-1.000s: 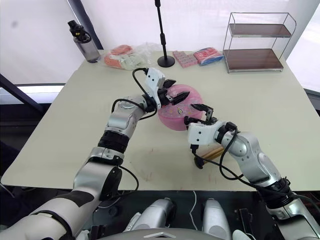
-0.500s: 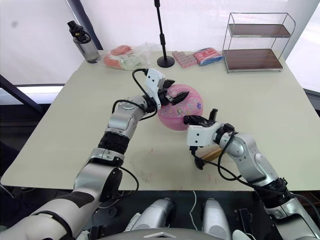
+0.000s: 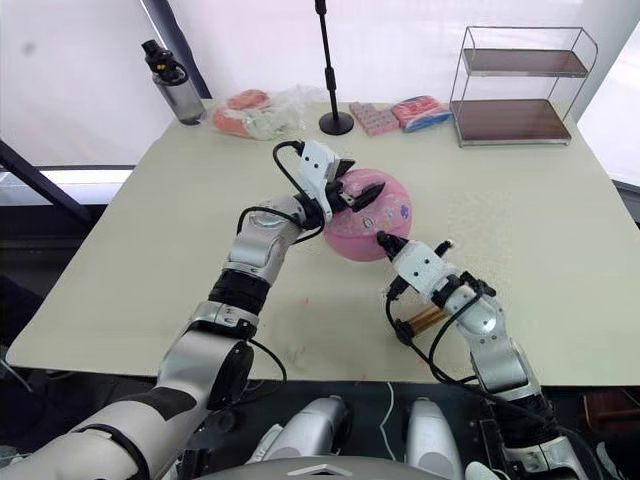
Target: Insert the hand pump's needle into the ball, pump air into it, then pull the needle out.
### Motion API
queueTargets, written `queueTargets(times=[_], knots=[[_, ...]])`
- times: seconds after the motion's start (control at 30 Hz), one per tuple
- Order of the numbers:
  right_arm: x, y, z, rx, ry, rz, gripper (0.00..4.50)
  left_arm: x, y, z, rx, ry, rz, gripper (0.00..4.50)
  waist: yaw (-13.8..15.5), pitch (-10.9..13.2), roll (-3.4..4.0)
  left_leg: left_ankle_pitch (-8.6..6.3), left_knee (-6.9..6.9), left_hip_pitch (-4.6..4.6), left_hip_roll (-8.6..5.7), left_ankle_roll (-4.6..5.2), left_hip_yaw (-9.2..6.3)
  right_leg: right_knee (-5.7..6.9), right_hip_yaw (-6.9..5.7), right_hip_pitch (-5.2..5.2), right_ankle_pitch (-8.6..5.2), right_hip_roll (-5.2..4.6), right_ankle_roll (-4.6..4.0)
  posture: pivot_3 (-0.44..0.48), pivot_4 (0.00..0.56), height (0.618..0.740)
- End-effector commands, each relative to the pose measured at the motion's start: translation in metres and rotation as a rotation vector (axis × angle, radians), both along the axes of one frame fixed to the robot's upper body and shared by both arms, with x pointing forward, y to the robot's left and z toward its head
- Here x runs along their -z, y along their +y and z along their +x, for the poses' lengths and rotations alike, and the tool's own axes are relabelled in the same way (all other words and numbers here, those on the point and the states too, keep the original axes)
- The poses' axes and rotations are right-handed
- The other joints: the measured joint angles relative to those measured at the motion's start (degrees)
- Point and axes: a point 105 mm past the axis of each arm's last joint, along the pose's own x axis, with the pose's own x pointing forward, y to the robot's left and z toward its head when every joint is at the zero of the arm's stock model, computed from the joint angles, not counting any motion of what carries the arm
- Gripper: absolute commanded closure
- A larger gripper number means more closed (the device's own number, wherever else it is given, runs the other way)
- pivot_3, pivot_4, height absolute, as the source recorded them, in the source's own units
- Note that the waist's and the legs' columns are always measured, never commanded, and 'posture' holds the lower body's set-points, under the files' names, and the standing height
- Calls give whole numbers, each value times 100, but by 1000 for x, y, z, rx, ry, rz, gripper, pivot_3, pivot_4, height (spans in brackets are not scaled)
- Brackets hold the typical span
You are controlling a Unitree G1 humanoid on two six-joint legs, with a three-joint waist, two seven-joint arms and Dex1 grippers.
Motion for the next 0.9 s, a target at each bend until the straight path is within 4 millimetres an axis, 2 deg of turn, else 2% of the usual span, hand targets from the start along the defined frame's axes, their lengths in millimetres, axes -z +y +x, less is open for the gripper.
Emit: queueTargets(times=[0.03, 0.4, 0.9], knots=[[-33, 0, -12, -41, -146, 141, 4431, 74, 20, 0, -130, 197, 117, 0, 12, -1, 2, 0, 0, 1, 0, 0, 0, 0, 0, 1, 0, 0, 0, 0, 150, 736], [-31, -11, -24, -5, -169, 241, 4431, 103, 29, -2, -220, 256, 114, 0, 119, -38, 45, -2, -1, 4, -8, 4, -17, -18, -23, 21, -3, -9, 3, 0, 150, 736], [-33, -27, -41, 25, -197, 248, 4431, 116, 36, 0, -267, 288, 128, 0, 227, -89, 61, -7, -2, 4, -23, 12, -37, -28, -44, 36, -13, -23, 16, 0, 150, 736]])
